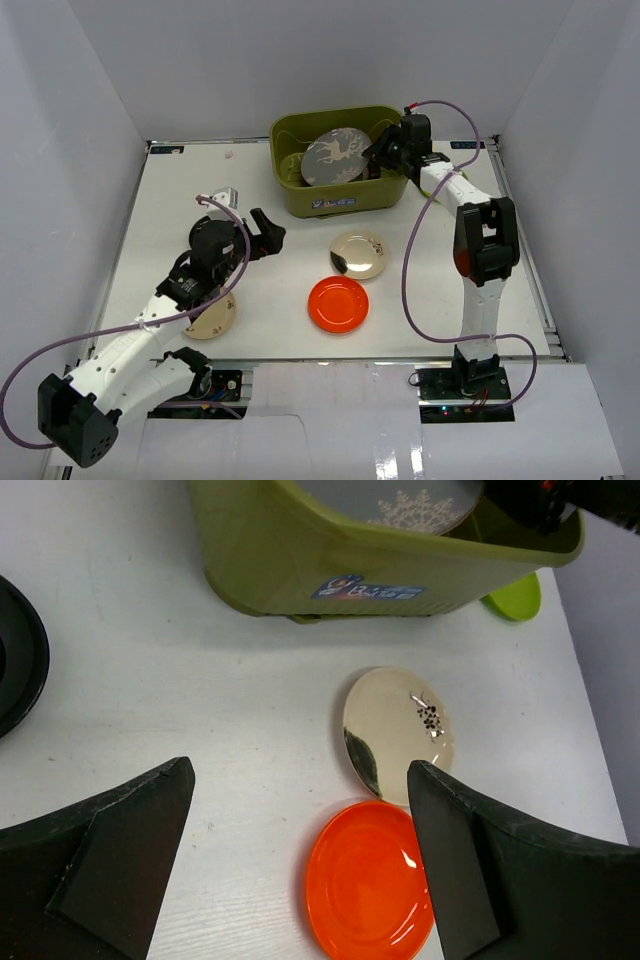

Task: Place the plates into the plastic bin on the countertop

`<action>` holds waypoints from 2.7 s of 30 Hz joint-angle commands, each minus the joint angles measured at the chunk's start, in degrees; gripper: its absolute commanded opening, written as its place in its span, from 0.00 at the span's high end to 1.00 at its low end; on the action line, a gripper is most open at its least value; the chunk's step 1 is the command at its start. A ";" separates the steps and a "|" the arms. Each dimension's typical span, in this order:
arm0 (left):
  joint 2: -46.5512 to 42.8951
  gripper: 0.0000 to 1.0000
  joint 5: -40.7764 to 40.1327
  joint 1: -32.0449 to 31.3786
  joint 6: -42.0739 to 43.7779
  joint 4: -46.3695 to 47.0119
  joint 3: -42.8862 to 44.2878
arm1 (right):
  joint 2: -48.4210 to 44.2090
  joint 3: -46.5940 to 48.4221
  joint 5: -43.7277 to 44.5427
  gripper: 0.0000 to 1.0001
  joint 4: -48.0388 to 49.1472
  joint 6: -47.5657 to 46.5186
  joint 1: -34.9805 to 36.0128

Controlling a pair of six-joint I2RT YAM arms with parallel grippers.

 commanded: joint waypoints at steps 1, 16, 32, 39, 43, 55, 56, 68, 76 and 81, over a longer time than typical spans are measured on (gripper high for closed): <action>2.38 0.02 -1.26 -0.14 -2.34 1.71 -0.82 | -2.08 1.54 0.22 0.71 7.02 -1.67 0.18; 11.52 0.02 9.38 20.59 -8.58 -1.19 0.32 | -13.76 -5.85 17.02 0.03 3.32 -15.46 2.64; 23.91 0.18 19.48 48.64 -8.41 3.10 -3.90 | -43.38 -44.13 9.81 0.74 14.83 -1.59 -14.29; 34.89 0.29 20.98 49.08 -11.04 7.50 -1.97 | -39.80 -53.74 4.36 0.39 22.21 6.32 -27.49; 39.55 0.32 20.45 48.99 -12.53 7.68 0.05 | -33.73 -52.79 6.02 0.35 23.27 7.21 -29.44; 41.33 1.00 17.90 49.08 -11.66 9.26 1.90 | -9.31 -39.27 7.51 0.36 26.89 17.23 -28.74; 39.49 1.00 18.34 48.99 -11.48 9.35 1.99 | -8.33 -37.94 7.78 0.36 25.75 16.97 -28.47; 27.51 1.00 17.11 33.28 -6.65 2.76 25.78 | 2.31 -29.14 5.33 0.78 23.89 19.86 -27.68; 48.24 1.00 13.51 14.99 -3.31 1.09 53.03 | -14.10 -40.02 8.40 0.92 29.86 18.11 -29.26; 67.22 1.00 12.54 11.20 -1.38 -4.79 73.91 | -26.84 -47.15 4.73 0.92 32.06 17.40 -32.33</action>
